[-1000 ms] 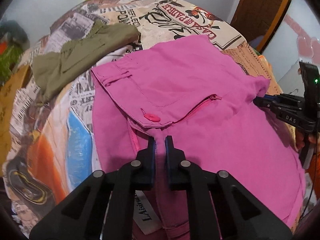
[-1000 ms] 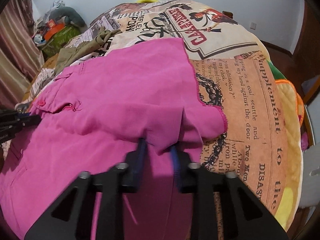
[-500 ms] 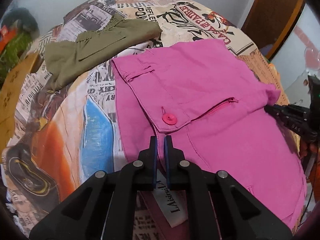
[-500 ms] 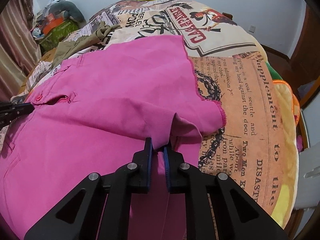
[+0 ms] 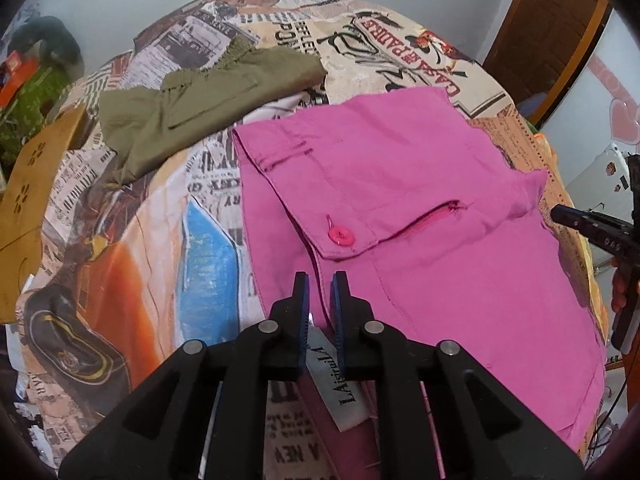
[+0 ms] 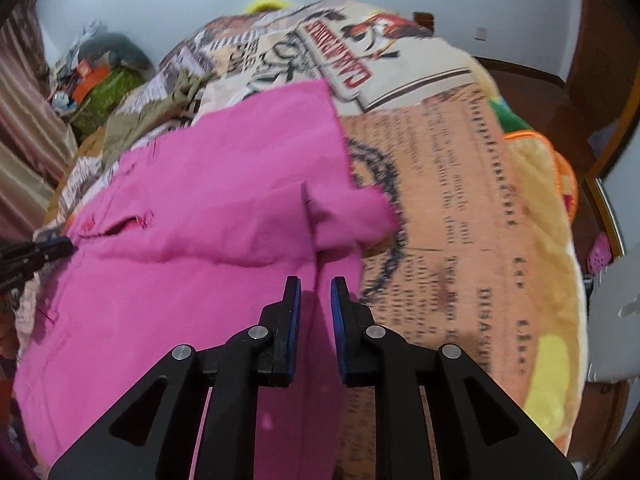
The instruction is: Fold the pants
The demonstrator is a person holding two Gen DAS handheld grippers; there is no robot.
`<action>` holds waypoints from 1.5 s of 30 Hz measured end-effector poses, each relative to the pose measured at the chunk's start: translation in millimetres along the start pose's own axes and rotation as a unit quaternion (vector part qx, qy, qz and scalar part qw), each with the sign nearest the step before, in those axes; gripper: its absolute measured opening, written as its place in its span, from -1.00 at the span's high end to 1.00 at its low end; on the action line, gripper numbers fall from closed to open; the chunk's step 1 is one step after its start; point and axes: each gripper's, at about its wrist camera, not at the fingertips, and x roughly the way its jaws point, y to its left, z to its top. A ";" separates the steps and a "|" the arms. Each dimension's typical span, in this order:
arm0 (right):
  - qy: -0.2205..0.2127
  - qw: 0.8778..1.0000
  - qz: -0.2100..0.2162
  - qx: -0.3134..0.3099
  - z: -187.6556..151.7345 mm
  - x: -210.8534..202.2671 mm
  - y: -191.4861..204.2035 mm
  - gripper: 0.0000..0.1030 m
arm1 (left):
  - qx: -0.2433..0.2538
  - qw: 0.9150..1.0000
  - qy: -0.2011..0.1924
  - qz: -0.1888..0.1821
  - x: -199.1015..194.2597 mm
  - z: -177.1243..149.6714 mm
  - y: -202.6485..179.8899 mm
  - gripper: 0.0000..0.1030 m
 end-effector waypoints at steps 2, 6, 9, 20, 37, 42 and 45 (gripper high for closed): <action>-0.012 1.000 -0.002 0.007 5.4 -10.8 -5.9 0.61 | -0.007 1.000 -0.004 -0.004 -3.7 6.2 1.6 0.70; -0.049 0.999 -0.013 0.018 20.1 -25.1 -14.6 0.29 | -0.019 1.000 -0.015 -0.008 -3.1 23.4 4.9 0.42; -0.058 0.998 -0.013 0.026 31.9 -23.8 -18.7 0.29 | -0.023 1.000 -0.013 -0.003 5.5 33.6 5.7 0.39; -0.003 0.999 -0.008 0.051 43.2 33.0 -38.5 0.29 | -0.034 0.999 0.032 -0.016 47.7 33.6 6.2 0.34; 0.006 0.998 -0.051 -0.046 25.7 47.0 -15.6 0.87 | 0.038 0.996 -0.003 0.081 48.9 31.1 -1.4 0.86; 0.004 0.998 -0.057 -0.039 15.9 42.7 -22.1 0.89 | 0.011 0.999 0.020 0.048 51.3 32.5 16.1 0.88; 0.006 0.999 -0.047 -0.018 13.6 35.5 -26.5 0.89 | 0.019 0.998 0.020 0.053 45.8 32.0 12.5 0.89</action>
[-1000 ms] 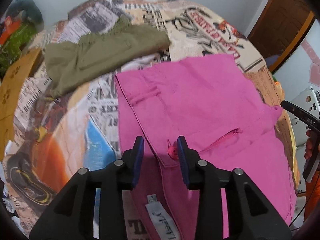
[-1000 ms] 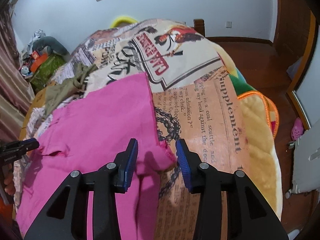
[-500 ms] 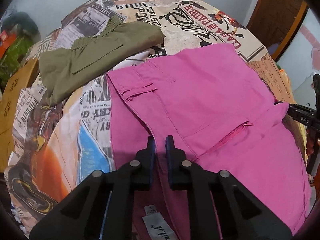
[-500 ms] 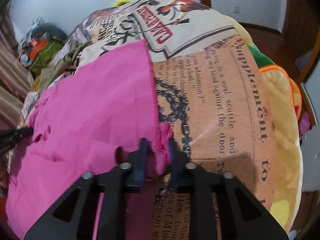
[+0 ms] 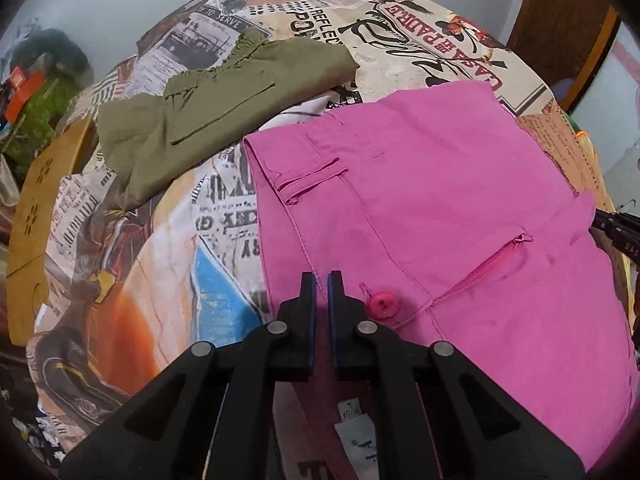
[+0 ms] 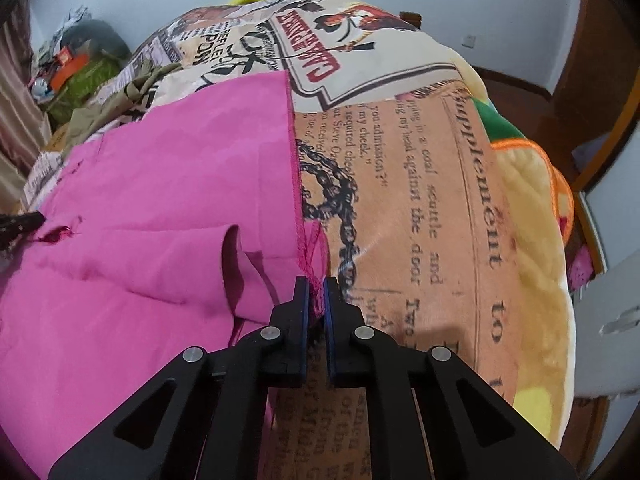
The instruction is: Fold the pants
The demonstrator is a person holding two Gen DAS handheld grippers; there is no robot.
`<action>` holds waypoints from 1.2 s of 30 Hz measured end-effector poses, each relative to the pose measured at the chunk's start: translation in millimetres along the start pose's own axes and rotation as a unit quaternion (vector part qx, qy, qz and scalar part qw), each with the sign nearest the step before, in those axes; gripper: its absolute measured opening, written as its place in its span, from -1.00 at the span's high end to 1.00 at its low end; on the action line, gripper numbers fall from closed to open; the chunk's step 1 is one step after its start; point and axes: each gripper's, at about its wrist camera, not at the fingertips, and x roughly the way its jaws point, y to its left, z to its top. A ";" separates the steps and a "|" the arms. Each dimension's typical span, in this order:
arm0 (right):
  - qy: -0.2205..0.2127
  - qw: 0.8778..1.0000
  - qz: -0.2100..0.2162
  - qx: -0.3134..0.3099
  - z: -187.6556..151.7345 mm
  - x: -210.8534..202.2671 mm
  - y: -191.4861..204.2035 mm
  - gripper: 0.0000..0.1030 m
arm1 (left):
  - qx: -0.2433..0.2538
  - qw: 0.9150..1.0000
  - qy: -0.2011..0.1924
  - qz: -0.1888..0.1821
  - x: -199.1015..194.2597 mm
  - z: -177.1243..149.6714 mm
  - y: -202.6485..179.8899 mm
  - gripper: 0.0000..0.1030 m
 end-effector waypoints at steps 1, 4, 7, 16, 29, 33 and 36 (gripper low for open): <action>0.002 1.000 0.006 0.009 -0.5 -3.4 -2.5 0.89 | 0.003 1.000 -0.003 0.002 -4.1 -0.5 -0.8 0.89; -0.011 0.999 0.019 0.037 -0.5 -19.8 -9.9 0.84 | -0.003 1.000 -0.018 -0.016 -18.9 -0.1 -3.2 0.88; -0.037 0.997 0.042 0.054 5.3 -39.3 -12.0 0.75 | 0.001 0.999 -0.030 -0.031 -30.5 3.6 -12.9 0.87; -0.057 0.997 0.057 0.002 18.7 -32.0 30.6 0.23 | 0.032 0.998 0.000 -0.049 -12.9 -3.9 -43.4 0.85; -0.014 1.000 0.013 0.003 8.8 2.4 22.3 0.24 | 0.032 0.998 0.002 -0.053 -2.8 -13.0 -42.0 0.85; -0.003 1.000 0.000 0.025 2.8 0.5 5.9 0.24 | 0.023 0.998 0.005 -0.063 -3.2 -13.6 -37.8 0.85; 0.008 0.999 -0.011 0.029 -2.1 -0.7 -1.4 0.24 | 0.016 0.998 0.010 -0.064 -5.4 -13.7 -37.3 0.85</action>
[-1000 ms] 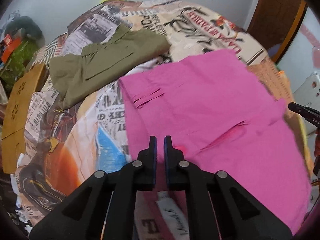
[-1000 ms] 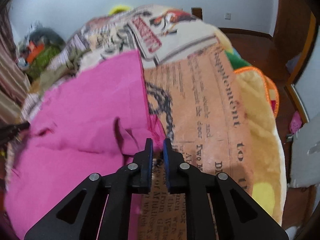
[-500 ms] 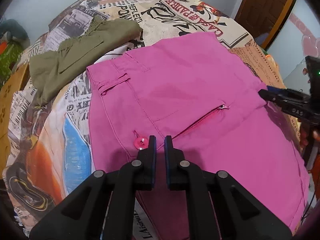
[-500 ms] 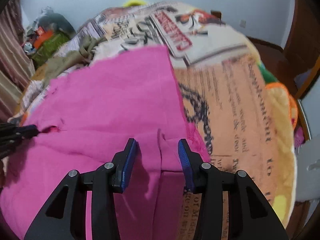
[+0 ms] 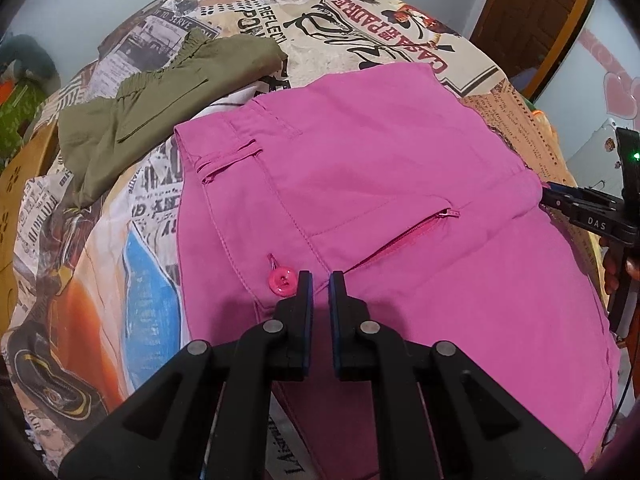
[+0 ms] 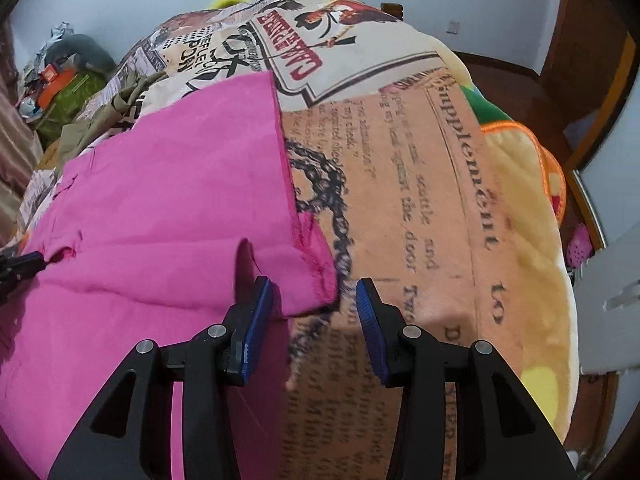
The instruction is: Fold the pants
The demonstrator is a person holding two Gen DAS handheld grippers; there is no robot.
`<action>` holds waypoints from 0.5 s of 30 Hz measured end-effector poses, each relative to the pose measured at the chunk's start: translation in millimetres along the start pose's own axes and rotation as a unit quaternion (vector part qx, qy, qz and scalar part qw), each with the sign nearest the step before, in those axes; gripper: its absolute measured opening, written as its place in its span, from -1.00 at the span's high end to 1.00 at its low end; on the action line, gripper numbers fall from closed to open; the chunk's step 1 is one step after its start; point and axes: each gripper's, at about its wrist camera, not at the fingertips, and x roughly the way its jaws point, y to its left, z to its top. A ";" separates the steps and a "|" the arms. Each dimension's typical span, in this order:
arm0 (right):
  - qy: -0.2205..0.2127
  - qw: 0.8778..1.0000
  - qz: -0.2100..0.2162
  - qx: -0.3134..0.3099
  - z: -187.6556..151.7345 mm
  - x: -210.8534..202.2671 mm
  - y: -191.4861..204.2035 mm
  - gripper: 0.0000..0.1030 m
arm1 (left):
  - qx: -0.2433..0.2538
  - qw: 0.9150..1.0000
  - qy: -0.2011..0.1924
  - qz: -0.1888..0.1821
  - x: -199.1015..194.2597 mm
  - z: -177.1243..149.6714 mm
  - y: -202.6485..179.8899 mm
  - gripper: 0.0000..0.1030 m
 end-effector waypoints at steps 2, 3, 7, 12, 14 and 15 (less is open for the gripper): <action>0.001 1.000 -0.006 -0.006 -0.2 -4.3 1.8 0.24 | -0.009 1.000 0.007 -0.004 -4.2 1.9 0.7 0.84; -0.002 1.000 -0.012 -0.013 0.2 -7.5 3.7 0.24 | -0.010 1.000 0.008 -0.005 -6.2 2.6 1.3 0.84; -0.019 0.999 -0.018 -0.022 5.7 -21.0 9.4 0.23 | -0.017 1.000 -0.005 0.011 -20.5 3.8 8.0 0.81; -0.055 0.998 0.008 -0.014 20.3 -47.1 12.4 0.22 | -0.028 0.998 -0.036 0.047 -38.5 10.0 28.2 0.26; -0.068 0.997 0.011 -0.018 27.7 -55.1 16.0 0.22 | -0.034 0.997 -0.048 0.058 -44.6 14.7 37.6 0.16; -0.074 0.997 0.013 -0.021 32.0 -58.8 18.1 0.22 | -0.037 0.996 -0.053 0.061 -46.7 18.1 42.2 0.15</action>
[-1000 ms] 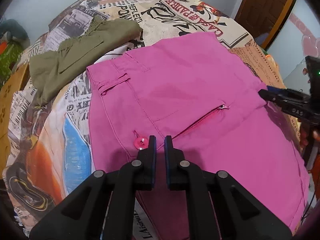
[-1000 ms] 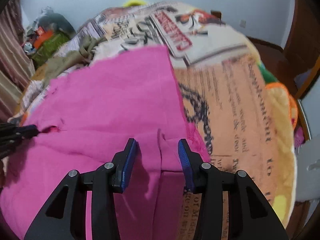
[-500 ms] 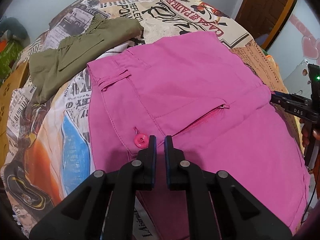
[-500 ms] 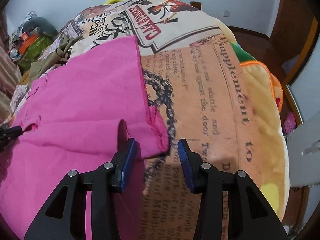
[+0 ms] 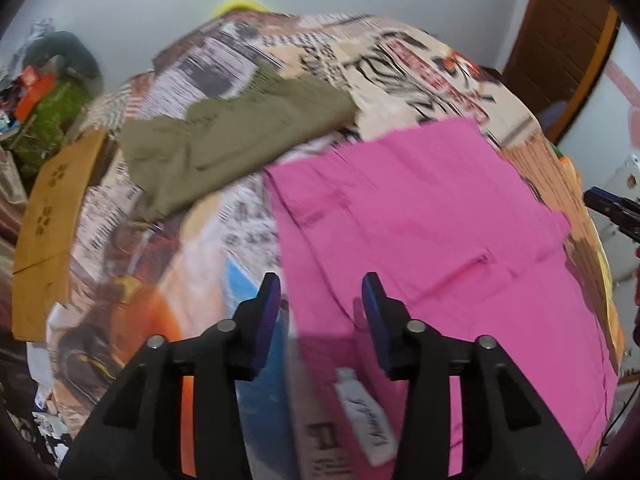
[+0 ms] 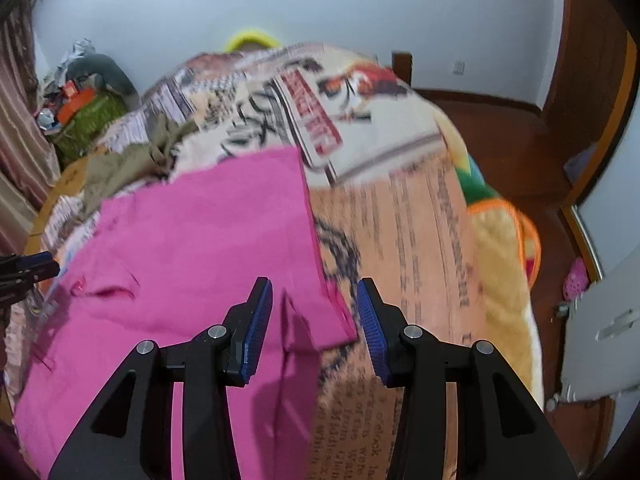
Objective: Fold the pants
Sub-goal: 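Grasp the pink pants with both grippers and lift them off the bed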
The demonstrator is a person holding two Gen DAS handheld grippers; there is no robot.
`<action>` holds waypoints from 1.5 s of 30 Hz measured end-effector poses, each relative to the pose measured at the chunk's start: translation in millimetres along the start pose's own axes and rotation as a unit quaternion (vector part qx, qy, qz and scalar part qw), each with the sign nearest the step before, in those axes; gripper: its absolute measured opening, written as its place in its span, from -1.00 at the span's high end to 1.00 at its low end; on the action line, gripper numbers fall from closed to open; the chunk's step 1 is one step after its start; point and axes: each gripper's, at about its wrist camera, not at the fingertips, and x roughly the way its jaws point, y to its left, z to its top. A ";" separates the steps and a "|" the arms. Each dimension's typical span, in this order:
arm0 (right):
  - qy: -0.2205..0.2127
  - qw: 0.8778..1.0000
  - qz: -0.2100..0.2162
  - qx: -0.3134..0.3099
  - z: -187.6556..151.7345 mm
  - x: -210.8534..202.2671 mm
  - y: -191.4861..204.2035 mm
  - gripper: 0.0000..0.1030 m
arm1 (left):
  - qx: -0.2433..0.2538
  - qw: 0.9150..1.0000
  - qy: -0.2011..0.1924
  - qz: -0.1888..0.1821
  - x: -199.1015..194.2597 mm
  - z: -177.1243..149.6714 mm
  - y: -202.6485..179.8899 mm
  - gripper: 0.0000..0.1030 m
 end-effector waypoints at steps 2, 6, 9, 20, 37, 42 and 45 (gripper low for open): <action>-0.011 1.000 0.007 -0.005 11.4 -3.7 5.2 0.22 | -0.007 1.000 -0.006 0.005 -0.1 9.3 9.6 0.13; -0.031 0.999 0.012 -0.010 27.5 -2.5 12.3 0.11 | -0.020 1.000 -0.012 0.006 7.5 27.4 21.6 0.12; -0.035 0.999 0.019 -0.009 38.6 6.1 14.8 0.10 | -0.023 1.000 -0.011 0.002 19.0 40.2 25.3 0.12; -0.010 0.999 0.038 -0.005 73.3 72.9 14.1 0.10 | -0.024 1.000 0.019 -0.005 75.6 66.1 34.6 0.12; 0.053 0.997 0.043 -0.021 103.4 162.4 5.3 0.10 | -0.009 0.999 0.028 -0.025 118.1 66.8 36.6 0.32; 0.040 0.998 0.050 -0.021 100.4 161.3 9.5 0.23 | -0.012 0.999 0.025 -0.022 120.9 70.6 37.5 0.55; 0.040 0.997 0.052 -0.028 102.2 163.1 14.3 0.44 | -0.024 0.999 0.026 -0.031 123.3 74.3 40.2 0.70</action>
